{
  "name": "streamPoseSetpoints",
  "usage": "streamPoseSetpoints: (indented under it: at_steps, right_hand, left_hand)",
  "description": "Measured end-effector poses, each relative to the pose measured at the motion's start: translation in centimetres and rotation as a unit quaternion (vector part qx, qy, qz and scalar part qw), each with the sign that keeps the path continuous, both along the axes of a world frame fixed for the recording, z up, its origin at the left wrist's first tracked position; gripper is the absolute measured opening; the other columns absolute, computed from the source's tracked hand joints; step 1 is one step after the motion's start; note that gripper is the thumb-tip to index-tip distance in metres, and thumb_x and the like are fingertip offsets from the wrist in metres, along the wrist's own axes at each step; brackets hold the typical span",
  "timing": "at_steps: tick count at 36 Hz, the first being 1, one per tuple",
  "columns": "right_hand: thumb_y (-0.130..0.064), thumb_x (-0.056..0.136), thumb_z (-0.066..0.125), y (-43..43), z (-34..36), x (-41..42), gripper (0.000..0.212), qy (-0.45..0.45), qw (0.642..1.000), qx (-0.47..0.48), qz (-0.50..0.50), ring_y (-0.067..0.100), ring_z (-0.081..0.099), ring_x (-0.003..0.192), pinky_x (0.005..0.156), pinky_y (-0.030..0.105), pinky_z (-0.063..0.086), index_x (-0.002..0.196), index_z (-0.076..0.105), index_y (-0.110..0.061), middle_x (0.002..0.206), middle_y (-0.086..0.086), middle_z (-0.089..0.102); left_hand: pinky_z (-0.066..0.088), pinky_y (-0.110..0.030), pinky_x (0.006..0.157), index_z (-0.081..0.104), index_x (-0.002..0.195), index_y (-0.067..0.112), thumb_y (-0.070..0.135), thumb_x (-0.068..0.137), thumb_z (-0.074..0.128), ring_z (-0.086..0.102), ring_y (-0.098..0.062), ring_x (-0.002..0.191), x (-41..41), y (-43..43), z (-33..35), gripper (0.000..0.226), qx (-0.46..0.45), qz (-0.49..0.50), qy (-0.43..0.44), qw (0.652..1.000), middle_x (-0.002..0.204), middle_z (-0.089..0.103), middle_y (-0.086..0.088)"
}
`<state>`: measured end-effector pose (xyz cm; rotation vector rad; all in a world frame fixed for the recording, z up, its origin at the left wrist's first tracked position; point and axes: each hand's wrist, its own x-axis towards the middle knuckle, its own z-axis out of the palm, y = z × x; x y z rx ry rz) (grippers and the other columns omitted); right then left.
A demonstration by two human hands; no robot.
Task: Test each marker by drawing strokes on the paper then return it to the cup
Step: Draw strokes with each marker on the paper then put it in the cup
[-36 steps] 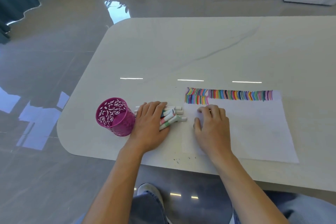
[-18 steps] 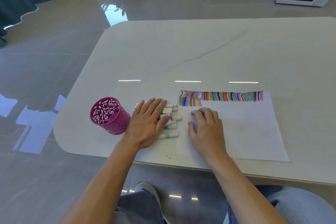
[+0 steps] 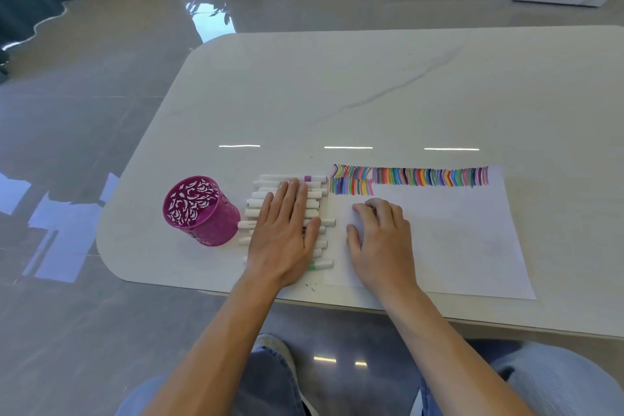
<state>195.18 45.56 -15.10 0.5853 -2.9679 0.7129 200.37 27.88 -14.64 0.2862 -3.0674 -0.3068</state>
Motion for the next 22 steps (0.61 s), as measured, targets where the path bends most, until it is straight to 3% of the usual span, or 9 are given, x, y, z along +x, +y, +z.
streamPoseSetpoints:
  at_steps: [9,16,19,22]
  right_hand:
    - [-0.033,0.101,0.059,0.3,0.2,-0.2,0.038,-0.013,1.000,-0.001,0.012,0.021,0.048,0.125,0.101,0.036,0.047,0.135,0.062,-0.015,0.134,0.002,0.055]
    - [-0.032,0.103,0.057,0.9,0.9,0.3,0.043,-0.039,0.999,-0.030,0.022,0.021,0.043,0.135,0.111,0.035,0.040,0.143,0.056,-0.016,0.143,0.001,0.053]
    - [-0.031,0.102,0.059,1.5,1.1,0.9,0.043,-0.040,0.998,-0.047,0.024,0.019,0.042,0.136,0.113,0.035,0.040,0.143,0.057,-0.017,0.144,0.000,0.053]
    - [-0.030,0.101,0.061,2.4,1.0,1.5,0.041,-0.038,0.998,-0.052,0.026,0.019,0.043,0.135,0.111,0.035,0.040,0.140,0.059,-0.017,0.142,0.000,0.054]
  left_hand:
    - [-0.007,-0.025,0.123,0.013,0.160,0.018,0.042,0.107,0.024,-0.003,-0.006,0.153,-0.2,-0.5,0.7,0.059,0.070,0.006,0.047,0.996,0.167,0.008,0.004]
    - [0.022,-0.036,0.124,0.038,0.153,0.014,0.035,0.106,0.042,0.027,-0.017,0.149,0.7,0.7,1.6,0.051,0.070,0.013,0.100,0.992,0.159,0.036,-0.001]
    - [0.039,-0.040,0.115,0.051,0.143,0.010,0.024,0.100,0.055,0.046,-0.024,0.137,1.7,1.4,1.7,0.045,0.055,0.021,0.133,0.989,0.146,0.053,-0.006]
    - [0.045,-0.038,0.106,0.055,0.136,0.010,0.021,0.095,0.061,0.052,-0.022,0.125,2.8,1.9,1.9,0.042,0.055,0.009,0.154,0.987,0.134,0.060,-0.005]
